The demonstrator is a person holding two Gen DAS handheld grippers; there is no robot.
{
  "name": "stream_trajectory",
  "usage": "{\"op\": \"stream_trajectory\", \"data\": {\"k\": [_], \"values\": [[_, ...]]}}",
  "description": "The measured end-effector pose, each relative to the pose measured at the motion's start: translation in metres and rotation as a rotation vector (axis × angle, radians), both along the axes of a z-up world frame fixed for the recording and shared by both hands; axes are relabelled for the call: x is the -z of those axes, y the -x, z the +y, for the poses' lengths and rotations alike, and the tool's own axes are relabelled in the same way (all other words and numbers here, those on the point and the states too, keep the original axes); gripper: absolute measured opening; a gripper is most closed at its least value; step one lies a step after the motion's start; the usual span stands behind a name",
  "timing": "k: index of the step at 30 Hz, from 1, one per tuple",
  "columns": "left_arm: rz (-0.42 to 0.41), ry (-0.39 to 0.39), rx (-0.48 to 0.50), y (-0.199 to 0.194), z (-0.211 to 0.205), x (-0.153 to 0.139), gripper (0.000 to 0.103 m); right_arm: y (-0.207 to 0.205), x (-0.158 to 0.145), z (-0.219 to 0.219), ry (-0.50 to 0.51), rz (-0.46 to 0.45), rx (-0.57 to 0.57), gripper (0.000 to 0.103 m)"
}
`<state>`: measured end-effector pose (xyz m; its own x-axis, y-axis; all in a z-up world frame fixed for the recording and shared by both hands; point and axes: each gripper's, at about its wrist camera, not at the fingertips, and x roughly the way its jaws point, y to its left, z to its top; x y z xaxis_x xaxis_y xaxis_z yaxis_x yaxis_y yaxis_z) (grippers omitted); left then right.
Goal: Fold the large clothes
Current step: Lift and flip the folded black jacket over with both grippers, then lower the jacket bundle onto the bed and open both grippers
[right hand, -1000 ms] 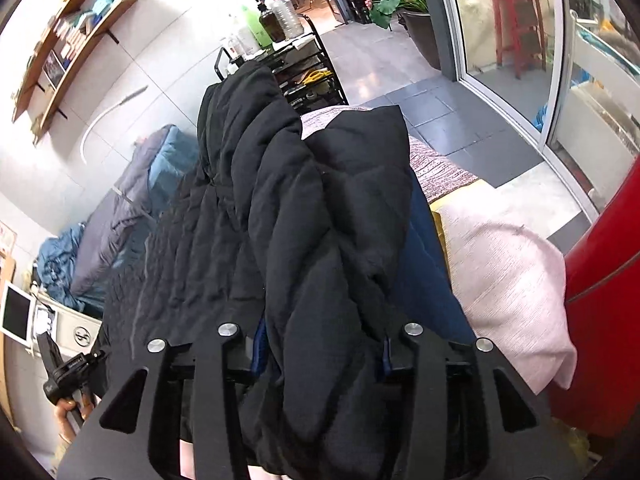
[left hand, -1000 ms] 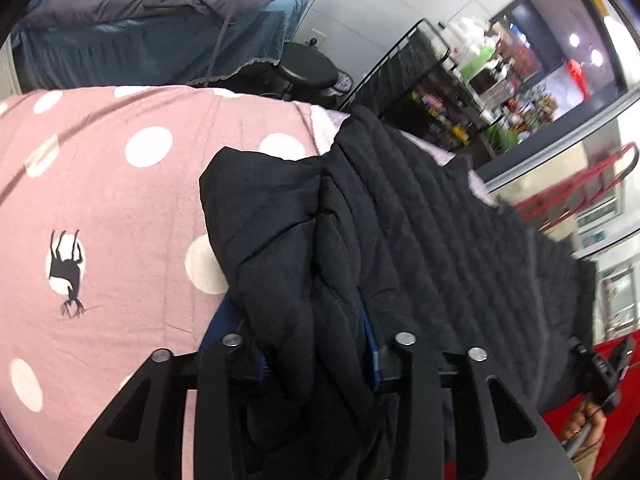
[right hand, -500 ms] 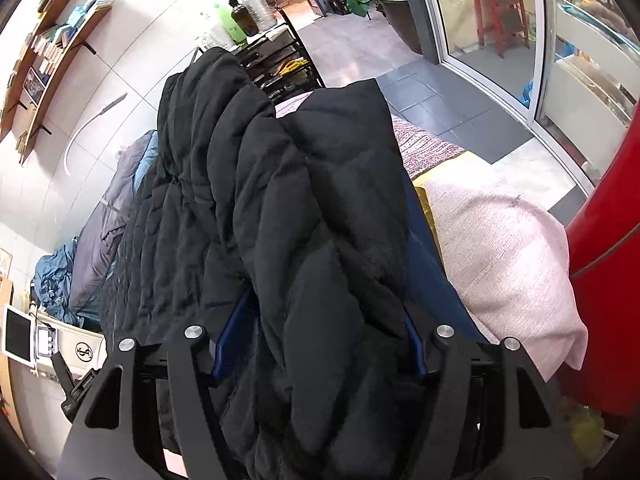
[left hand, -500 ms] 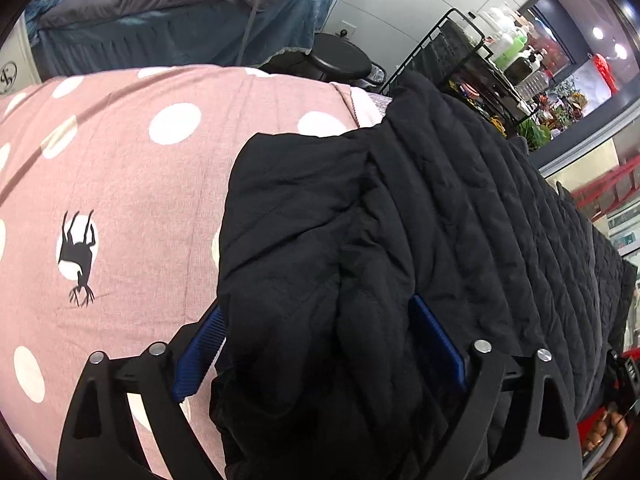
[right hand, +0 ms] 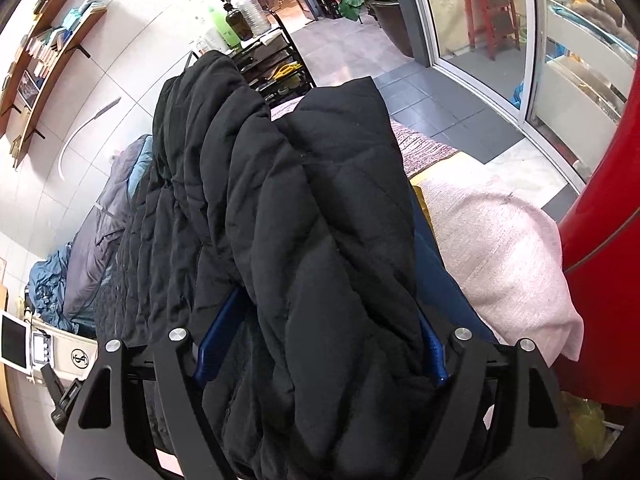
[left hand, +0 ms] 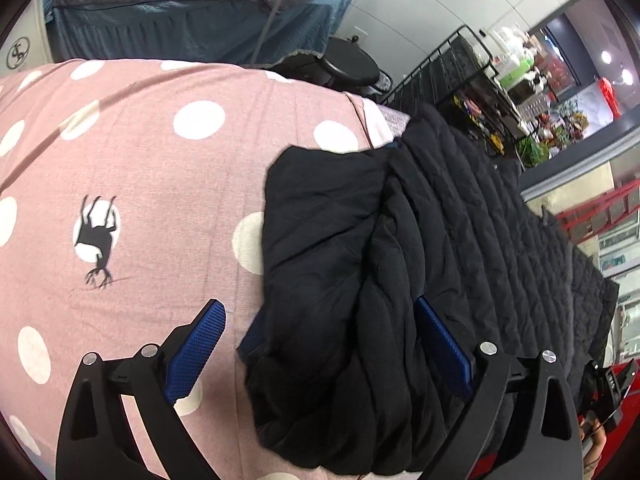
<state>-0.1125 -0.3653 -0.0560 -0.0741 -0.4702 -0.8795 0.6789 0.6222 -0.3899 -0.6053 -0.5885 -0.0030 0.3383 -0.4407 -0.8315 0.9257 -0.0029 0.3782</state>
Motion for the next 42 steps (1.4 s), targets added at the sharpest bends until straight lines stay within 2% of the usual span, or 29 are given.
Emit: {"op": "stream_trajectory", "data": {"k": [3, 5, 8, 11, 14, 17, 22, 30, 36, 42], "values": [[-0.039, 0.006, -0.053, -0.005, 0.015, -0.012, 0.093, -0.002, -0.011, 0.003, 0.02, 0.018, 0.006, 0.077], [-0.08, -0.009, -0.088, -0.007, 0.026, -0.02, 0.094, -0.005, -0.023, 0.008, 0.048, 0.068, 0.018, 0.083], [-0.171, -0.052, -0.102, -0.008, 0.036, -0.032, 0.096, -0.013, -0.045, 0.019, 0.127, 0.159, 0.014, 0.087], [-0.242, -0.064, -0.07, -0.005, 0.039, -0.046, 0.096, -0.032, -0.067, 0.031, 0.198, 0.252, -0.032, 0.091], [-0.318, -0.067, -0.019, 0.007, 0.034, -0.063, 0.097, -0.055, -0.084, 0.042, 0.233, 0.286, -0.107, 0.093], [-0.377, -0.069, 0.061, 0.025, 0.026, -0.079, 0.097, -0.086, -0.092, 0.051, 0.221, 0.301, -0.197, 0.095], [-0.358, -0.081, 0.217, 0.064, 0.008, -0.097, 0.097, -0.139, -0.091, 0.071, 0.153, 0.317, -0.339, 0.095], [-0.29, -0.144, 0.372, 0.123, 0.003, -0.09, 0.097, -0.201, -0.073, 0.115, 0.079, 0.419, -0.531, 0.095], [-0.32, -0.155, 0.438, 0.148, 0.005, -0.089, 0.097, -0.202, -0.062, 0.133, 0.001, 0.414, -0.529, 0.095], [-0.319, -0.22, 0.49, 0.165, 0.002, -0.082, 0.096, -0.197, -0.057, 0.144, -0.045, 0.417, -0.515, 0.095]]}}
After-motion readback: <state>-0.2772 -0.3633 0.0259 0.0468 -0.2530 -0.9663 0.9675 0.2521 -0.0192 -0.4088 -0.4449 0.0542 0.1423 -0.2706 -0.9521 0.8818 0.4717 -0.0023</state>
